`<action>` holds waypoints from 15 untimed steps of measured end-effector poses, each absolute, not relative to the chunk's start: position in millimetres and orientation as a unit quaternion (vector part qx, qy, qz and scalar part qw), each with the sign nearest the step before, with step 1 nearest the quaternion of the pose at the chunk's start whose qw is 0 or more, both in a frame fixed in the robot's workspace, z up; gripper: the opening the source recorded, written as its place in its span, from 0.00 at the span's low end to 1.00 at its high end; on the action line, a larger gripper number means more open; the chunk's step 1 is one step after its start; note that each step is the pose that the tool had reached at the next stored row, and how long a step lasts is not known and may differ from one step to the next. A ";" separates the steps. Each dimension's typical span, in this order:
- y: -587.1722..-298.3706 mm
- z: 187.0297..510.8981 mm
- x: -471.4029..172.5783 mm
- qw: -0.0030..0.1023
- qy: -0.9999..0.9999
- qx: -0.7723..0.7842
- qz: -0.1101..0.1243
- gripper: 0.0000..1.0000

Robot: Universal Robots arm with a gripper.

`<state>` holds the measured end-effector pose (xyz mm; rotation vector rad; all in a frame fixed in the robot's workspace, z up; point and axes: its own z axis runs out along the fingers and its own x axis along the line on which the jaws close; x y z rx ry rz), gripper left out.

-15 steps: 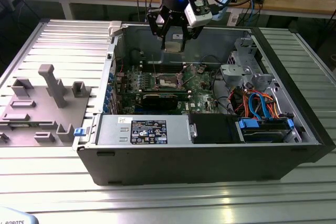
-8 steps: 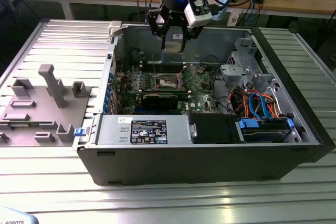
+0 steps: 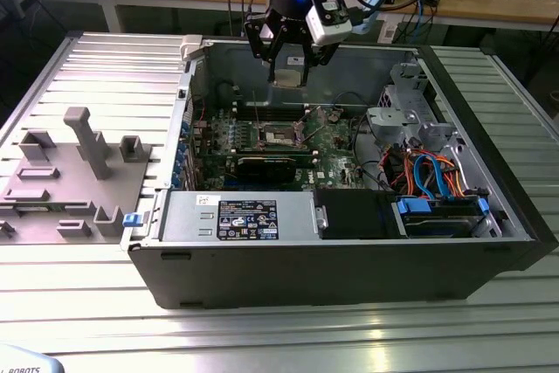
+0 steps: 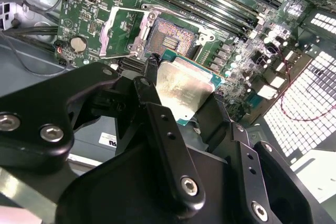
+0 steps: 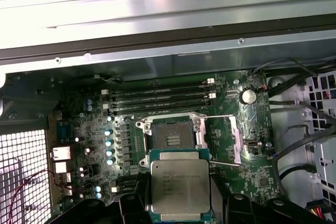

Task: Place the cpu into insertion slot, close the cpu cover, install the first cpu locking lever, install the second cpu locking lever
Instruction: 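Place the cpu into insertion slot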

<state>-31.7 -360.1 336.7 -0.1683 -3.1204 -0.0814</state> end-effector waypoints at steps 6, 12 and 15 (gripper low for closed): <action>-360.1 336.7 -31.7 0.008 -0.998 -0.059 -0.026 0.54; -360.1 336.7 -31.7 0.008 -0.998 -0.063 -0.026 0.54; -360.1 336.7 -31.7 0.007 -0.997 -0.065 -0.026 0.54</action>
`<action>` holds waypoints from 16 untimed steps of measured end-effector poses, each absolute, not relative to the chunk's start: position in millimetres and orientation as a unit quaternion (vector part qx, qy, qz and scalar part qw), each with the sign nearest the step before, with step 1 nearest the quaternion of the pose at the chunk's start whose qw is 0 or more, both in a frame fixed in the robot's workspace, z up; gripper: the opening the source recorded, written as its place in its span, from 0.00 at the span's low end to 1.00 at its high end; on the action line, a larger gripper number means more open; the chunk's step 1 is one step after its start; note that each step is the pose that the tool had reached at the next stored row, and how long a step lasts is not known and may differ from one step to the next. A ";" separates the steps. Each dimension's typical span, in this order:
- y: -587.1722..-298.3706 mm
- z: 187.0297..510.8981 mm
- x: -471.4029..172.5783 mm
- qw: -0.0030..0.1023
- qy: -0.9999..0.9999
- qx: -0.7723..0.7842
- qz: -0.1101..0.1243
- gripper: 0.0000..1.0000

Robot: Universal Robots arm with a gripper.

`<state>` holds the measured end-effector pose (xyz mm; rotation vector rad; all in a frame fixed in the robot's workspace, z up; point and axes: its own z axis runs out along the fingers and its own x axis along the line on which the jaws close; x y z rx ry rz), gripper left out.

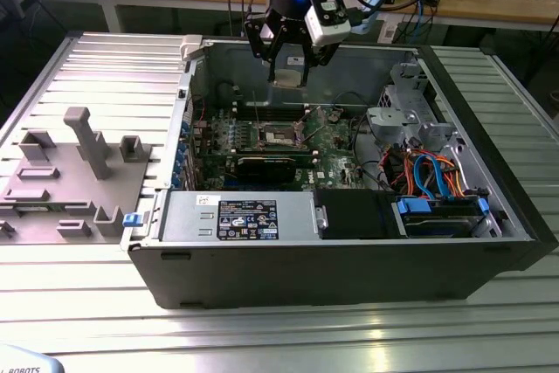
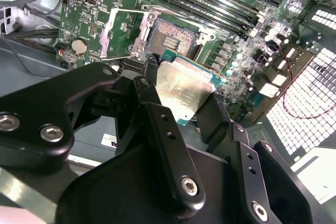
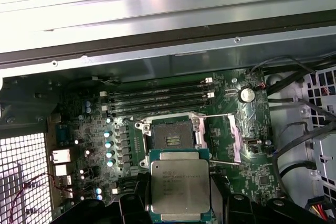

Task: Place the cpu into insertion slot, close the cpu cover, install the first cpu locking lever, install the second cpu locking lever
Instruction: 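Place the cpu into insertion slot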

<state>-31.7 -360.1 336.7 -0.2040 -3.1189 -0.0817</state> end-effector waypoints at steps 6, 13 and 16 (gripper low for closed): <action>-360.1 336.7 -31.7 0.007 -0.997 -0.071 -0.026 0.54; -360.1 336.7 -31.7 0.007 -0.997 -0.076 -0.026 0.54; -360.1 336.7 -31.7 0.007 -0.997 -0.079 -0.026 0.54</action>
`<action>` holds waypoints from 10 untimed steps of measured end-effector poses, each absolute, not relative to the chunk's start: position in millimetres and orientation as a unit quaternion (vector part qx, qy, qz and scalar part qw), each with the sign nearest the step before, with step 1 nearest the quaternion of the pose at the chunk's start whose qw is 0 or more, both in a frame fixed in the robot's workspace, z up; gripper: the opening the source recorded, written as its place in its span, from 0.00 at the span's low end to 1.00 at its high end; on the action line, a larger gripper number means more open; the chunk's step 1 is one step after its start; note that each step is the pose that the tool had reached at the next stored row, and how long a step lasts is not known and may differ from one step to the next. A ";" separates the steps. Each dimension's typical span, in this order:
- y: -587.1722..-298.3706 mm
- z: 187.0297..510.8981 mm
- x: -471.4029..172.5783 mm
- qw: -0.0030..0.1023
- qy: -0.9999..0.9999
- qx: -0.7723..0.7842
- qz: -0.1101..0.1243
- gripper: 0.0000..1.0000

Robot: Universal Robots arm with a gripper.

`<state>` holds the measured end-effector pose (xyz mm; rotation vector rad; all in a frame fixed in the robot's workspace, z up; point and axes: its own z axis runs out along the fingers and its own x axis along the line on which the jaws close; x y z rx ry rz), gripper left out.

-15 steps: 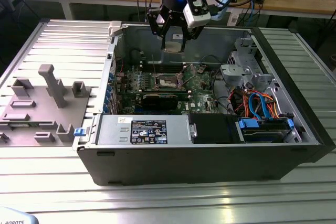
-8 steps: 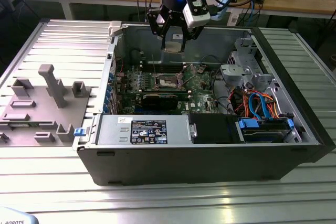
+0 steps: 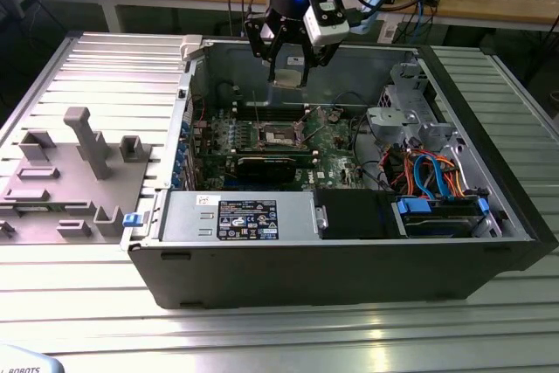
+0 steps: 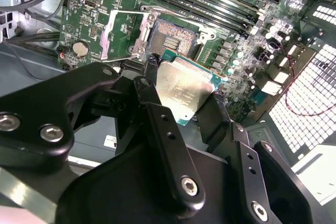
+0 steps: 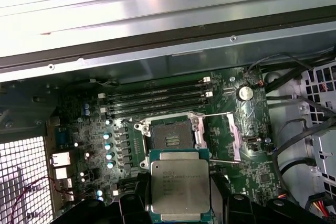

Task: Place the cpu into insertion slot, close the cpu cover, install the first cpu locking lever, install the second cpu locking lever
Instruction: 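Place the cpu into insertion slot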

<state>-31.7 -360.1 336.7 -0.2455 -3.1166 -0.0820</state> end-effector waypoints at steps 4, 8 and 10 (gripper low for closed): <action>-360.1 336.7 -31.7 0.007 -0.996 -0.081 -0.026 0.54; -360.1 336.6 -31.7 0.007 -0.996 -0.084 -0.026 0.54; -360.1 336.6 -31.7 0.007 -0.996 -0.086 -0.026 0.54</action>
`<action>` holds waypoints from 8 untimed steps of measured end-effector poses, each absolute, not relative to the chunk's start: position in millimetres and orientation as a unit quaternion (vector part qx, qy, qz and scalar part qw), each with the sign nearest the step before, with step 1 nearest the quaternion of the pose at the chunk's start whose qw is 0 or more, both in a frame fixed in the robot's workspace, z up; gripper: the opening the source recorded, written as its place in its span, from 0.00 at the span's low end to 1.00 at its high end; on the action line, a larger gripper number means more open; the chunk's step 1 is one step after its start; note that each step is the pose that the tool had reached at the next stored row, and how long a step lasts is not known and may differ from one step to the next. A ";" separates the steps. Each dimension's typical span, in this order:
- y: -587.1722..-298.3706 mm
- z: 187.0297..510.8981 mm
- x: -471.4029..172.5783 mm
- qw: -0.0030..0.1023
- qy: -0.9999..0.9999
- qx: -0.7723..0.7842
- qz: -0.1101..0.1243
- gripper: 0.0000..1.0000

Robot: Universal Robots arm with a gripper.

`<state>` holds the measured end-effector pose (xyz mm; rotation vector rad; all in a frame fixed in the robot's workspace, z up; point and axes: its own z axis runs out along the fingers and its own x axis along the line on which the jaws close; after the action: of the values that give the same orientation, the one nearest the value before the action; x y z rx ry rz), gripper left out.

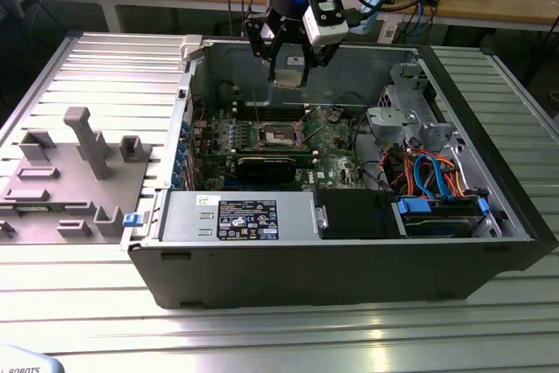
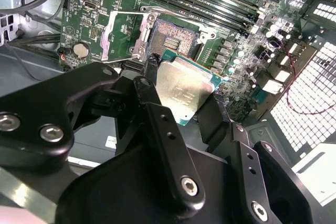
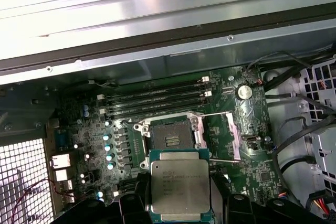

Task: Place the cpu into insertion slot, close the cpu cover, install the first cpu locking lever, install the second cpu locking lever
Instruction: 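Place the cpu into insertion slot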

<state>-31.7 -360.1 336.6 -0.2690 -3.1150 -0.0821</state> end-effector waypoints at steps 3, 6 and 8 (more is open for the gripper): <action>-360.1 336.6 -31.7 0.007 -0.996 -0.088 -0.026 0.54; -360.1 336.6 -31.7 0.007 -0.996 -0.090 -0.026 0.54; -360.1 336.6 -31.7 0.007 -0.995 -0.091 -0.026 0.54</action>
<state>-31.7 -360.1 336.6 -0.2857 -3.1138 -0.0823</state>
